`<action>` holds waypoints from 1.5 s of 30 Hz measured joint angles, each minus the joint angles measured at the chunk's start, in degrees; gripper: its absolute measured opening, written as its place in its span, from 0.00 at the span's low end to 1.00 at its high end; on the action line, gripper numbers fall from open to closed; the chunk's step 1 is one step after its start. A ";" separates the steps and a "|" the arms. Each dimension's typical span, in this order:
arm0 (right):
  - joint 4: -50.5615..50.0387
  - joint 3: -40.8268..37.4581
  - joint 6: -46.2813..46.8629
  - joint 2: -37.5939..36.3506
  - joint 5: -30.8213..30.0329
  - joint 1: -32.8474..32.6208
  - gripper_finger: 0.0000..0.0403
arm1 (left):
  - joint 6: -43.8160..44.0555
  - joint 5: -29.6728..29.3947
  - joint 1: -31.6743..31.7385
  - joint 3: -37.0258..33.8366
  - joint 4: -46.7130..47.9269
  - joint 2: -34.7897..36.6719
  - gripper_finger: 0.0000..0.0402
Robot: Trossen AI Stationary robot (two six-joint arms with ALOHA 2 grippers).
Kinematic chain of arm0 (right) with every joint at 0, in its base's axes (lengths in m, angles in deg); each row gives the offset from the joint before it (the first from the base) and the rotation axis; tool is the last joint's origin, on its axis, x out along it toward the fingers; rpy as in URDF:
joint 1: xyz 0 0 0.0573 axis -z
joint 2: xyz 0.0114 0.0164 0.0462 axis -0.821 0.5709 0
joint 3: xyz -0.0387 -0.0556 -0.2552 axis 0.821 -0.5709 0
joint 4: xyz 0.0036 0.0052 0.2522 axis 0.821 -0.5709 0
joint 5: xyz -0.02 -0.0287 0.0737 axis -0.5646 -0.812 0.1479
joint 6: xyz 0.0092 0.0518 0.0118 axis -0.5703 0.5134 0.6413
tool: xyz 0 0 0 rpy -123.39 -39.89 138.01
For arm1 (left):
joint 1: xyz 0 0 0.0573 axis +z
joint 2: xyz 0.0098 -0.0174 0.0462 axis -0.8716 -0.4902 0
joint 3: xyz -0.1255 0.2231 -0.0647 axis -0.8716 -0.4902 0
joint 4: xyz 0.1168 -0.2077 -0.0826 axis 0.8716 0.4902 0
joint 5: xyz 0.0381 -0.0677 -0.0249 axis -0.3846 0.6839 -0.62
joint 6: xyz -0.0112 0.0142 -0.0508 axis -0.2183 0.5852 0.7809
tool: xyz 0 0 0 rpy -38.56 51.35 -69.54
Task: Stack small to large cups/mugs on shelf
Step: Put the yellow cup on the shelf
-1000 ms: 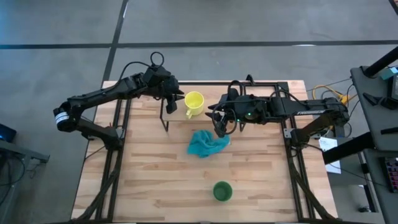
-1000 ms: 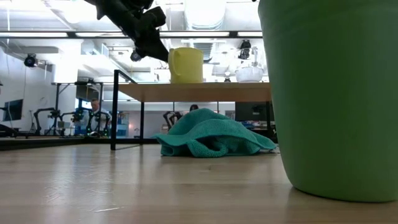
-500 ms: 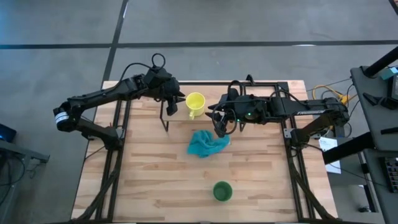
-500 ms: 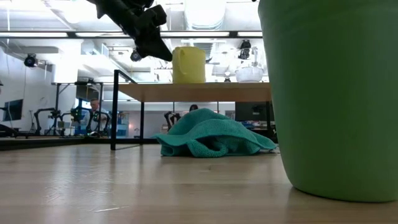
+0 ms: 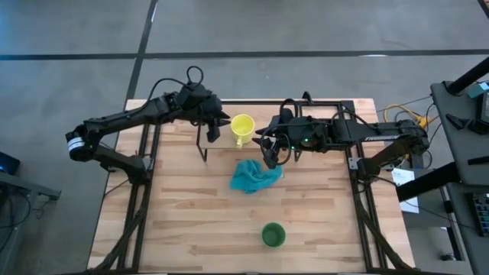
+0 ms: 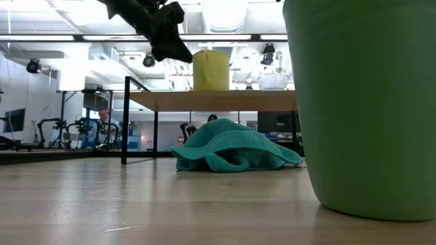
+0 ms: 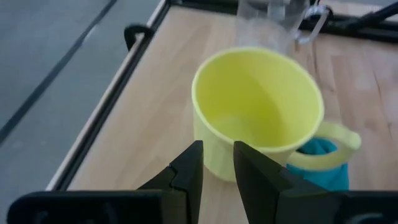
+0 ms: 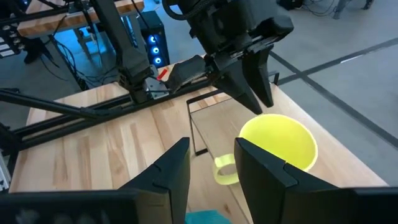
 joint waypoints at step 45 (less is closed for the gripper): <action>0.00 0.00 -0.63 0.00 -0.01 0.00 0.29 | 1.10 1.03 -3.54 -0.17 1.74 -2.22 0.19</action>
